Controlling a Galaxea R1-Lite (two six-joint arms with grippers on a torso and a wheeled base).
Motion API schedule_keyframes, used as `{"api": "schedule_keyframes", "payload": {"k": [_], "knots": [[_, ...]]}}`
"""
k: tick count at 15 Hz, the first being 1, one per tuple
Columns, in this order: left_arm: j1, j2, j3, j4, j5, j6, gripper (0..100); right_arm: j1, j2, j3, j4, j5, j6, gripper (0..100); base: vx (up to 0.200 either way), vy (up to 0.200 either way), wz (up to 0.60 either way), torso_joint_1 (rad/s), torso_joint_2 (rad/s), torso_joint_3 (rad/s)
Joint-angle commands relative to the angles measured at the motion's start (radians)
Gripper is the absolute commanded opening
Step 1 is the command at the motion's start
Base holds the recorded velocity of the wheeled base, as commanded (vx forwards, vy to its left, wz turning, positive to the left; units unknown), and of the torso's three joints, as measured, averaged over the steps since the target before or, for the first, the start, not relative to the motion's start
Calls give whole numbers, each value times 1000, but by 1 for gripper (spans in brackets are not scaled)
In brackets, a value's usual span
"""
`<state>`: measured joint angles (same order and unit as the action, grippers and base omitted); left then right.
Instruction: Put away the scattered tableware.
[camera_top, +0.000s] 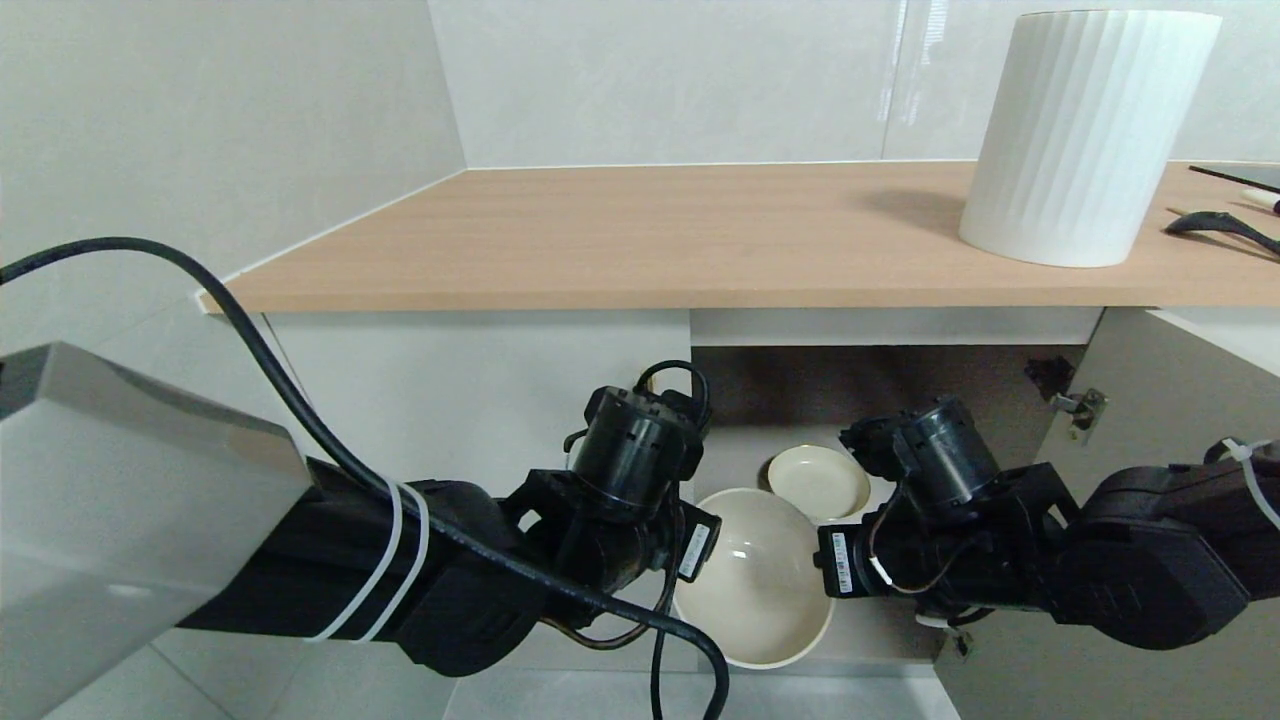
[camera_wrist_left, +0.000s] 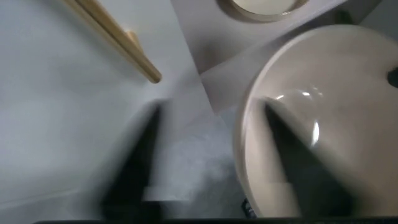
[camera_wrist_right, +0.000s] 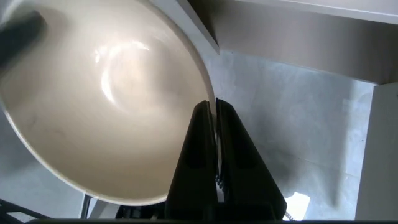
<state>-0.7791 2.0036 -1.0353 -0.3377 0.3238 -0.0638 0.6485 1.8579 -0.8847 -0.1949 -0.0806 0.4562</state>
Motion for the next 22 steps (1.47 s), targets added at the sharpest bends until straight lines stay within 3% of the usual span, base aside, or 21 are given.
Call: {"api": "schedule_keyframes", "payload": {"k": [1, 4, 13, 22], "knots": [[-2, -14, 8, -9, 9, -2, 100, 0, 4, -2, -1, -14, 1, 0, 0, 0, 0, 0, 0, 0], [-15, -72, 63, -83, 15, 4, 100, -9, 12, -14, 5, -51, 1, 0, 0, 0, 0, 0, 0, 0], [-31, -143, 86, -86, 17, 2, 100, -176, 184, -189, 18, -139, 174, 0, 0, 0, 0, 0, 0, 0], [-31, -140, 86, -86, 17, 2, 100, -239, 268, -258, -9, -189, 257, 0, 0, 0, 0, 0, 0, 0]]}}
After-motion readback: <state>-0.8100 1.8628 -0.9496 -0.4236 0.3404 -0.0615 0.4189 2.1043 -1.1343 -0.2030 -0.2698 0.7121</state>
